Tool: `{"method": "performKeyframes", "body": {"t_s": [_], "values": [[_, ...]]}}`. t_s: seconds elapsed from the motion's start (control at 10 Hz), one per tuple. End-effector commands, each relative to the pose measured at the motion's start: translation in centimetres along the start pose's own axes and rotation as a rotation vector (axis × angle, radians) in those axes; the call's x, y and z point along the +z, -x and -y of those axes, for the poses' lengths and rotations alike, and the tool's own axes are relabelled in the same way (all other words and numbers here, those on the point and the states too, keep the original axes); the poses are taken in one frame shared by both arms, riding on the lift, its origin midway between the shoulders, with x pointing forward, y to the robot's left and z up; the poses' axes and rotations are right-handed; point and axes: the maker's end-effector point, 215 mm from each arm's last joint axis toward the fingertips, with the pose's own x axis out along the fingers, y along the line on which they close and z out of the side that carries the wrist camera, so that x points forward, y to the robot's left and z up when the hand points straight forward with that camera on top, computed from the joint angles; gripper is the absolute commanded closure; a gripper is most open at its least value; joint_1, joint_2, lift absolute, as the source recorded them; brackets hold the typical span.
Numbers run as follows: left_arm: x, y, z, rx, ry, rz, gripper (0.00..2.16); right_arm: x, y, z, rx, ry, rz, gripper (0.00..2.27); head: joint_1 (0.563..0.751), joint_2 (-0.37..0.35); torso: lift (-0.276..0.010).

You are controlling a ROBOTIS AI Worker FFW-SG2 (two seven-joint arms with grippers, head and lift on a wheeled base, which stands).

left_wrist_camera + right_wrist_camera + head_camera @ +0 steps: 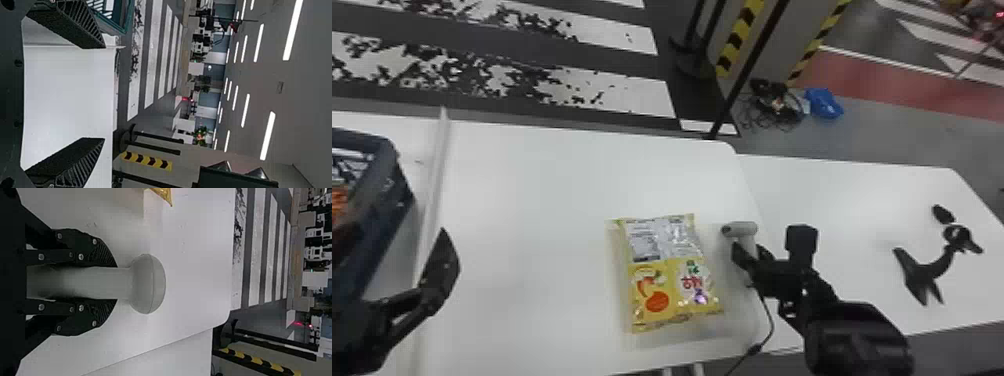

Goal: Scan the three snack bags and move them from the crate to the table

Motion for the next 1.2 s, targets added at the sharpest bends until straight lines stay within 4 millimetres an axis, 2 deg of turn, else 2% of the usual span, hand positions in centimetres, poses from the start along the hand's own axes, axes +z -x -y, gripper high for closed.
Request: {"method": "performKeyframes", "body": {"t_s": [0.0,0.2,0.5,0.9,1.1], "values": [[0.1,0.0,-0.2,0.004,-0.001,0.0,0.02,1.5,0.7,0.1,-0.005,-0.017,0.041,2.24,0.695,-0.35,-0.062],[0.4,-0.1,-0.2,0.005,-0.002,0.006,0.02,4.4,3.2,-1.2,0.017,-0.061,0.075,2.24,0.695,-0.35,-0.062],[0.7,-0.2,0.3,-0.008,-0.003,0.005,0.02,6.8,5.9,-5.5,0.089,-0.082,0.057,2.24,0.695,-0.341,-0.062],[0.7,0.1,0.4,-0.012,-0.012,-0.008,0.02,7.3,7.4,-11.5,0.181,-0.101,0.006,2.24,0.695,-0.276,-0.062],[0.8,0.2,0.4,-0.013,-0.01,-0.008,0.02,7.4,7.2,-13.7,0.2,-0.08,-0.007,2.24,0.695,-0.232,-0.062]]}}
